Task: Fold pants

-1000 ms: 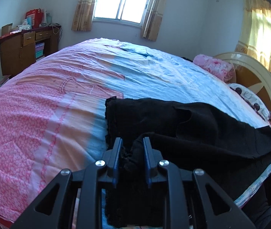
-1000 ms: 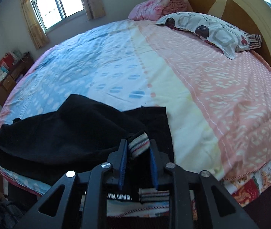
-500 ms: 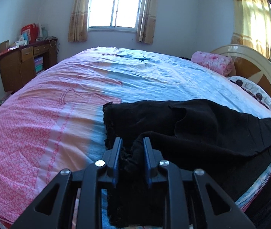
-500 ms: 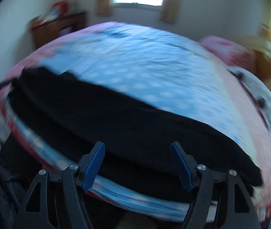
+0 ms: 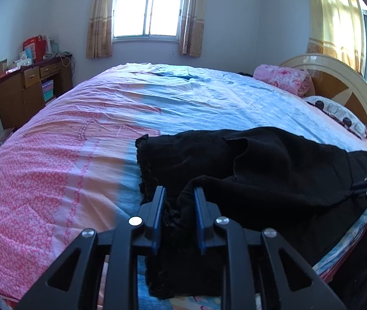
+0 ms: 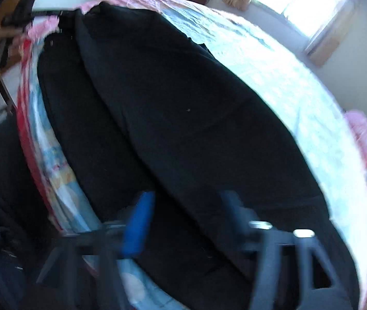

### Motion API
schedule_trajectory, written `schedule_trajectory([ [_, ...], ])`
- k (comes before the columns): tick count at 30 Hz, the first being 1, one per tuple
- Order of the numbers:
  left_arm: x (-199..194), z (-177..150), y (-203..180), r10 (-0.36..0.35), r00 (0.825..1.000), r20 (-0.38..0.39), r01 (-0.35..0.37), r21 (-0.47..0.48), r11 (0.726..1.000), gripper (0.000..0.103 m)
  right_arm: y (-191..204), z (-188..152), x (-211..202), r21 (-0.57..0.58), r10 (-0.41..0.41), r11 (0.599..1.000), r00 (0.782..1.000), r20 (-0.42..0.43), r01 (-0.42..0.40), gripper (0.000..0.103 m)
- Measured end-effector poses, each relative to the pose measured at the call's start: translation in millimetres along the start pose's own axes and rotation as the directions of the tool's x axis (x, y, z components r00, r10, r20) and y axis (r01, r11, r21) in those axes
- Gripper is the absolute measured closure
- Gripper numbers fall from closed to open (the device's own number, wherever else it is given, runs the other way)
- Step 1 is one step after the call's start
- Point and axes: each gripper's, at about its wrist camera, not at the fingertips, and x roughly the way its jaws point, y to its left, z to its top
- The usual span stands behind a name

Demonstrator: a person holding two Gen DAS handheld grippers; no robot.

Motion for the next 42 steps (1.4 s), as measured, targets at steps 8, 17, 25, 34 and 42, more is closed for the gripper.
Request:
schedule_trajectory([
  [8, -4.5, 9.0, -8.7, 0.002, 1.0, 0.019, -0.006, 0.174, 0.985, 0.08, -12.4, -8.9, -14.8, 0.034, 0.043, 0.999, 0.999, -0.002, -0.043, 0.098],
  [17, -37.6, -1.6, -14.9, -0.031, 0.999, 0.017, 0.023, 0.363, 0.932, 0.08, -23.6, -17.9, -52.3, 0.06, 0.141, 0.988, 0.99, 0.007, -0.141, 0.1],
  [25, -37.7, -42.8, -17.3, -0.005, 0.999, -0.041, 0.02, 0.365, 0.931, 0.088, 3.5, -26.4, -11.1, 0.055, 0.155, 0.987, 0.985, -0.078, -0.151, 0.1],
  [34, -34.5, -57.5, -10.1, 0.094, 0.993, -0.073, -0.058, 0.399, 0.915, 0.057, 9.3, -24.0, -10.1, 0.022, 0.152, 0.988, 0.986, -0.073, -0.151, 0.098],
  [42, -60.7, -47.8, 8.5, 0.057, 0.998, -0.018, -0.052, 0.183, 0.982, 0.053, 14.5, -21.9, -25.0, -0.001, 0.147, 0.989, 0.986, -0.079, -0.148, 0.094],
])
